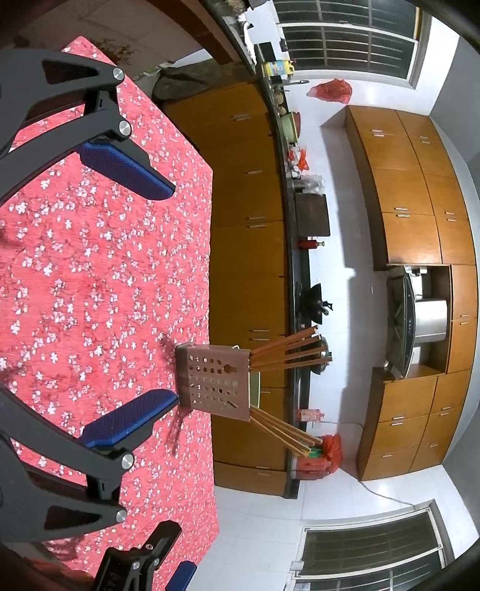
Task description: Organize utensils
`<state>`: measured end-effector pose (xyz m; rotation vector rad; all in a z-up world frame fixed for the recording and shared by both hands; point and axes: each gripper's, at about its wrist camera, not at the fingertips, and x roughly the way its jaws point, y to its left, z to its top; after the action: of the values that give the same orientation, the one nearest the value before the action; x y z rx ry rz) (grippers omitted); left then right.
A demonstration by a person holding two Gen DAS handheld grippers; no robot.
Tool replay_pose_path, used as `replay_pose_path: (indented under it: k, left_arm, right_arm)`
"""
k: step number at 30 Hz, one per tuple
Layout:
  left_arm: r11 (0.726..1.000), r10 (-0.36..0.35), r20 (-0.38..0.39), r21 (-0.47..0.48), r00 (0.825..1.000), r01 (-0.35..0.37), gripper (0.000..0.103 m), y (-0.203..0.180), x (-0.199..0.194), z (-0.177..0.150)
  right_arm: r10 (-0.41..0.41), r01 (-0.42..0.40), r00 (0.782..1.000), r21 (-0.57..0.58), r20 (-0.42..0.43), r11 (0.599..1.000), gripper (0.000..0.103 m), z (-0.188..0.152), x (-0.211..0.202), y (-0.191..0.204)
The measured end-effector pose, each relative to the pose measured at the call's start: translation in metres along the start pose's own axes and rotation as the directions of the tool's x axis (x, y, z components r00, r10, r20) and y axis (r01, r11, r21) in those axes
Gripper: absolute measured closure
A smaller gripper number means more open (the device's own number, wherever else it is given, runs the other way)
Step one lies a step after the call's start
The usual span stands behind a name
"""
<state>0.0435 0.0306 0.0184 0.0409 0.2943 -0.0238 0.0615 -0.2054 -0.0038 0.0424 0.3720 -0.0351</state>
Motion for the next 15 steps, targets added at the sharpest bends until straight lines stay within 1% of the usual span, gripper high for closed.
replay_pose_path:
  k: [9,15]
  left_arm:
    - [1.0,0.008,-0.025,0.008,1.0,-0.007,0.002,0.0,-0.003,-0.013]
    - [1.0,0.006,-0.025,0.002,1.0,-0.006,0.002,0.001,-0.003,-0.014]
  right_arm:
    - [-0.014,0.013,1.0,-0.014,-0.008,1.0,0.004,-0.007,0.0,0.002]
    - [-0.014,0.014,1.0,-0.01,-0.009,1.0,0.004,-0.008,-0.001,0.002]
